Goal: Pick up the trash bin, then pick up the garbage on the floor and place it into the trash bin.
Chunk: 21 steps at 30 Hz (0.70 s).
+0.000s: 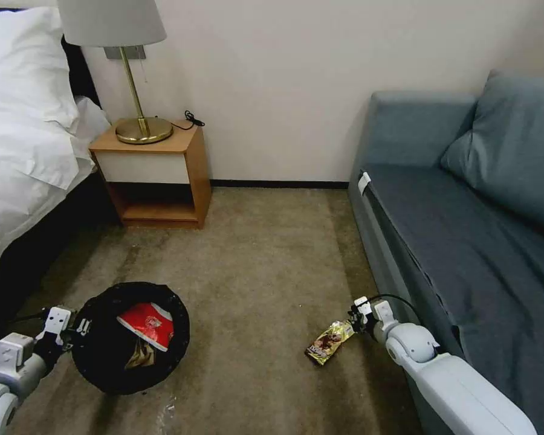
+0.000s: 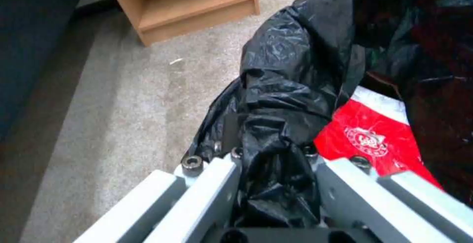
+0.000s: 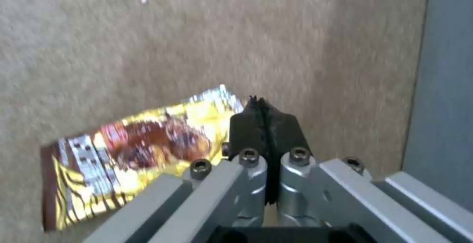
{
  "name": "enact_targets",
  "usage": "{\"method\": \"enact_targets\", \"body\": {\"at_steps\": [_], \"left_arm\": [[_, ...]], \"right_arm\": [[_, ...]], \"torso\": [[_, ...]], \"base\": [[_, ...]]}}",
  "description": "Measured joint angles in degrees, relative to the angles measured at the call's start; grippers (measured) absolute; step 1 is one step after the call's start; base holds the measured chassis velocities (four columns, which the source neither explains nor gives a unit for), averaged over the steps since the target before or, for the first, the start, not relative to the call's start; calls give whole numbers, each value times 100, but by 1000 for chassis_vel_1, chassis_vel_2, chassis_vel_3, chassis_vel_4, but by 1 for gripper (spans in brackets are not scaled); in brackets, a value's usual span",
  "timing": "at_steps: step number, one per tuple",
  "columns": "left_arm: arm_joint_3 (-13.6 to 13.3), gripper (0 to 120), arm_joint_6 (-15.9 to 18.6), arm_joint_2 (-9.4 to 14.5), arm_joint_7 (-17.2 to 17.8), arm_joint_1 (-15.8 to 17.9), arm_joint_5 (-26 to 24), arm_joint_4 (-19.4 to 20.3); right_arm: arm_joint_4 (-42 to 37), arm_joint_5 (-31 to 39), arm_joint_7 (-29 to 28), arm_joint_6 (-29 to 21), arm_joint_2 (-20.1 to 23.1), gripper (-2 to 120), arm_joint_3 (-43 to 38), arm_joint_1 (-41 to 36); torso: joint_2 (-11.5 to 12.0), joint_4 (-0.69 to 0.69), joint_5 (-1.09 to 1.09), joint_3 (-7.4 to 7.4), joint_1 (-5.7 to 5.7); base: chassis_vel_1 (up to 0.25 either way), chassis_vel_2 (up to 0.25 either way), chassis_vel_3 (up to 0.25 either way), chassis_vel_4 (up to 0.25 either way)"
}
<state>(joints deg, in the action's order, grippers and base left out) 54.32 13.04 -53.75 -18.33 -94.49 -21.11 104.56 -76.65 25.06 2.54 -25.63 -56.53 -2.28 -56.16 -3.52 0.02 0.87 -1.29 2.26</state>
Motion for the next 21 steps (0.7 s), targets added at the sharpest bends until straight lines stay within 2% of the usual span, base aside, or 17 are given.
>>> {"method": "enact_targets", "body": {"at_steps": [2, 3, 4, 5, 7, 11, 13, 14, 16, 17, 18, 19, 21], "left_arm": [[-8, 1, -5, -3, -3, -2, 8, -2], [-8, 1, -5, -3, -3, -2, 8, -2], [-11, 1, -11, -9, -5, -6, 19, -10], [-11, 1, -11, -9, -5, -6, 19, -10], [-18, 1, -22, -25, -14, -19, 39, -19], [-18, 1, -26, -39, -19, -29, 49, -19], [-18, 1, -30, -46, -28, -45, 67, -19], [-18, 1, -30, -46, -28, -45, 67, -19], [-15, 1, -34, -50, -31, -55, 71, -19], [-15, 1, -34, -50, -31, -55, 71, -19], [-11, 1, -37, -52, -35, -63, 72, -19], [-11, 1, -37, -52, -35, -63, 72, -19], [-3, 1, -42, -57, -41, -76, 76, -19]], "right_arm": [[105, -100, -5, 36, -70, 8, -83, -106], [105, -100, -5, 36, -70, 8, -83, -106], [155, -151, -6, 65, -105, 15, -116, -136], [155, -151, -6, 65, -105, 15, -116, -136], [253, -232, -7, 115, -190, 27, -157, -169], [316, -291, -7, 154, -248, 35, -165, -177], [363, -313, -7, 165, -293, 49, -166, -177], [363, -313, -7, 165, -293, 49, -166, -177], [414, -316, -7, 173, -331, 59, -165, -164], [414, -316, -7, 173, -331, 59, -165, -164], [462, -335, -7, 192, -364, 66, -164, -153], [462, -335, -7, 192, -364, 66, -164, -153], [532, -376, -8, 224, -421, 75, -164, -149]], "torso": [[0, 0, 0, 0, 0], [0, 0, 0, 0, 0], [0, 0, 0, 0, 0], [0, 0, 0, 0, 0], [0, 0, 1, 0, 0], [0, 0, 1, 0, 0], [0, 0, 1, 0, 0], [0, 0, 1, 0, 0], [0, 0, 1, 0, 0], [0, 0, 1, 0, 0], [0, 0, 1, 0, 0], [0, 0, 1, 0, 0], [0, 0, 0, 0, 0]], "base": [[0, 0, 0, 0], [0, 0, 0, 0], [0, 0, 0, 0], [0, 0, 0, 0], [0, 0, 0, 0], [0, 0, 0, 0], [0, 0, 0, 0], [0, 0, 0, 0], [0, 0, 0, 0], [0, 0, 0, 0], [0, 0, 0, 0], [0, 0, 0, 0], [0, 0, 0, 0]]}}
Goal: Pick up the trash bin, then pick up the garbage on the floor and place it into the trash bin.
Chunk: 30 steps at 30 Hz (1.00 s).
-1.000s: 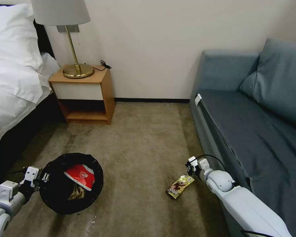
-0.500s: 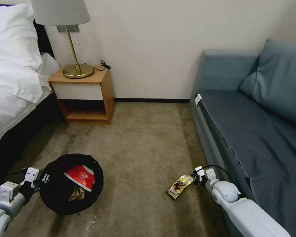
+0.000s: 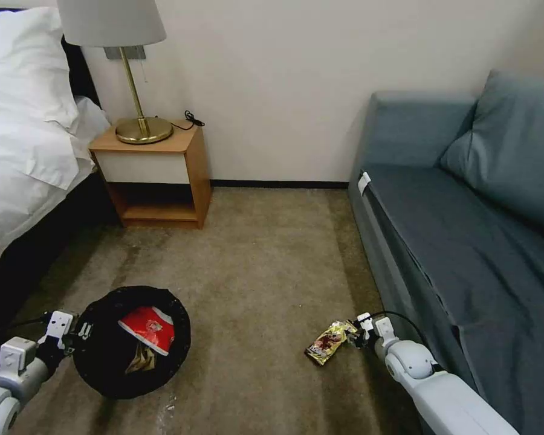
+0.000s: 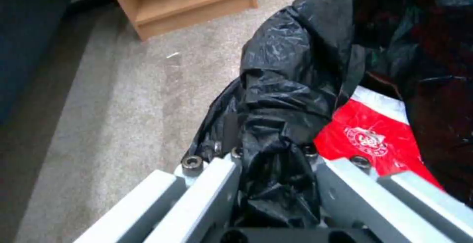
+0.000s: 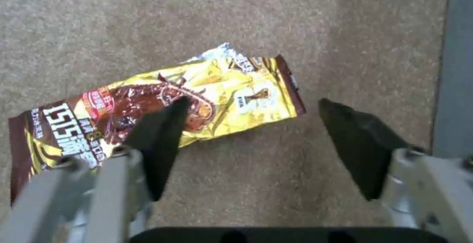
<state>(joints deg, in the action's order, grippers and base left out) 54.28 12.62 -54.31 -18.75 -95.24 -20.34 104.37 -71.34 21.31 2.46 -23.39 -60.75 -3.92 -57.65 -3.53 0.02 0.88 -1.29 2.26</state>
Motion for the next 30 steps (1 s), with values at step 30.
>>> {"method": "enact_targets", "body": {"at_steps": [30], "left_arm": [[23, 1, -17, -1, -35, -31, 32, 32]], "right_arm": [[359, -343, 15, 224, -181, 100, -98, -2]], "torso": [[0, 0, 0, 0, 0]], "base": [[0, 0, 0, 0]]}}
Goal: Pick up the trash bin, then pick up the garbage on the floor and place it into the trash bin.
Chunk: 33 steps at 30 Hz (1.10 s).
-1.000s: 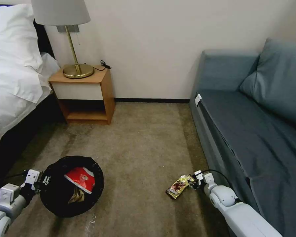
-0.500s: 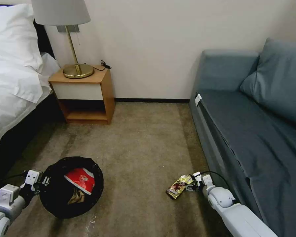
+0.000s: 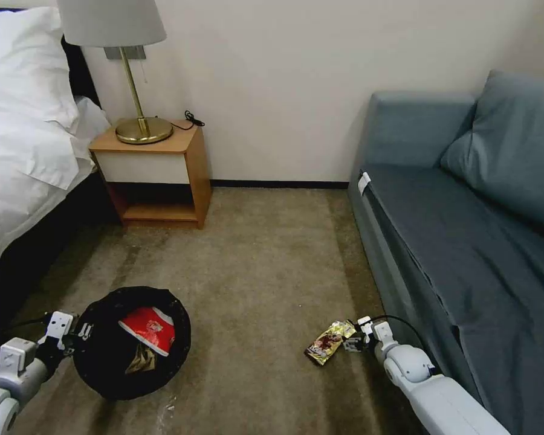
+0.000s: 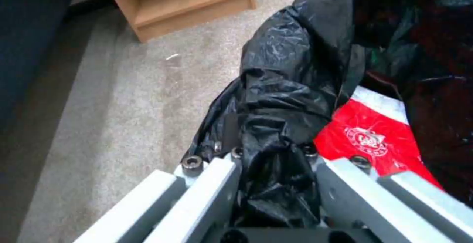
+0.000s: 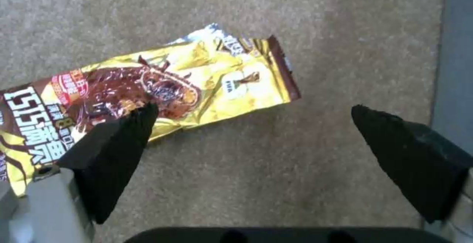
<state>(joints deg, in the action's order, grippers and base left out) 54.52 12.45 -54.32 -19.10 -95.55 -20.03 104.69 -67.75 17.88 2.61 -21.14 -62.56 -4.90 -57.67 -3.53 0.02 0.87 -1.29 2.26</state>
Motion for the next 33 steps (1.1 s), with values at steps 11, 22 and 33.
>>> {"method": "enact_targets", "body": {"at_steps": [11, 22, 33], "left_arm": [[-9, 1, 0, -38, -4, -33, 28, 21], [27, 1, -37, -52, -53, -87, 39, -29], [5, 1, -48, 11, -74, -23, 26, -110]], "right_arm": [[463, -75, 10, 132, -367, 100, -1, 186], [1020, -303, 57, 322, -658, 100, -87, 391], [1450, -395, 138, 518, -880, 100, -139, 582]], "torso": [[0, 0, 0, 0, 0], [0, 0, -1, 0, 0], [0, 0, 0, 0, 0]], "base": [[0, 0, 0, 0], [0, 0, 0, 0], [0, 0, 0, 0]]}}
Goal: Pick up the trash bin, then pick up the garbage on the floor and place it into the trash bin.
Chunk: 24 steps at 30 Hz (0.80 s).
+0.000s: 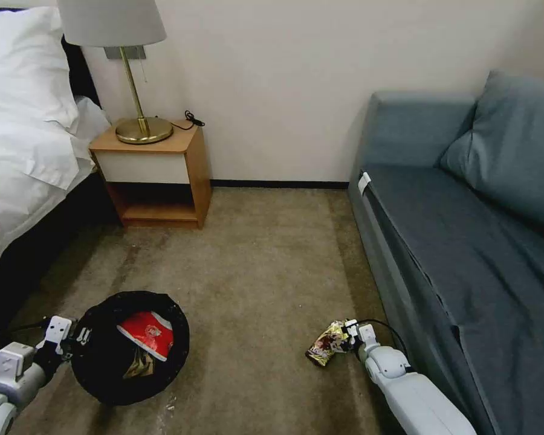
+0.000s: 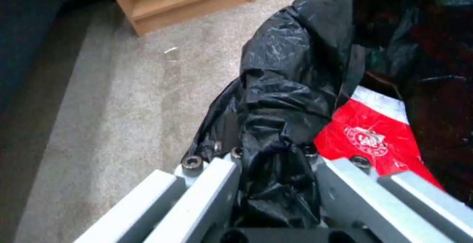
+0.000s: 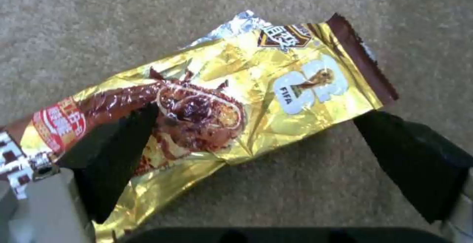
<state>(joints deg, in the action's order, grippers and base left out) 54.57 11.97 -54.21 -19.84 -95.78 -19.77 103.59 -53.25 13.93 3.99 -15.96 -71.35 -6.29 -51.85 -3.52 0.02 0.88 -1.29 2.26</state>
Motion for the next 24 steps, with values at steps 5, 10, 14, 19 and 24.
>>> {"method": "enact_targets", "body": {"at_steps": [5, 10, 14, 19, 24], "left_arm": [[-29, 1, -1, 6, -2, 32, -9, -21], [-49, 1, -1, 17, -2, 61, -18, -63], [-50, 1, -1, 41, -2, 72, -29, -90], [-48, 1, -1, 67, 3, 90, -60, -109], [-43, 1, -3, 65, 5, 116, -78, -160]], "right_arm": [[158, -24, 42, 81, -54, 100, -1, 80], [424, -106, 101, 215, -170, 100, 6, 194], [565, -185, 152, 290, -240, 100, 37, 255], [620, -194, 233, 293, -272, 96, 89, 318], [712, -207, 371, 314, -276, 75, 131, 401]], "torso": [[0, 0, 0, 0, 0], [0, 0, 0, 0, 0], [0, 1, 1, 0, 0], [0, 1, 0, 0, 0], [0, -2, -3, 1, 0]], "base": [[0, 0, 0, 0], [0, 0, 0, 0], [0, 0, 0, 0], [0, 0, 0, 0], [0, 0, 0, 0]]}}
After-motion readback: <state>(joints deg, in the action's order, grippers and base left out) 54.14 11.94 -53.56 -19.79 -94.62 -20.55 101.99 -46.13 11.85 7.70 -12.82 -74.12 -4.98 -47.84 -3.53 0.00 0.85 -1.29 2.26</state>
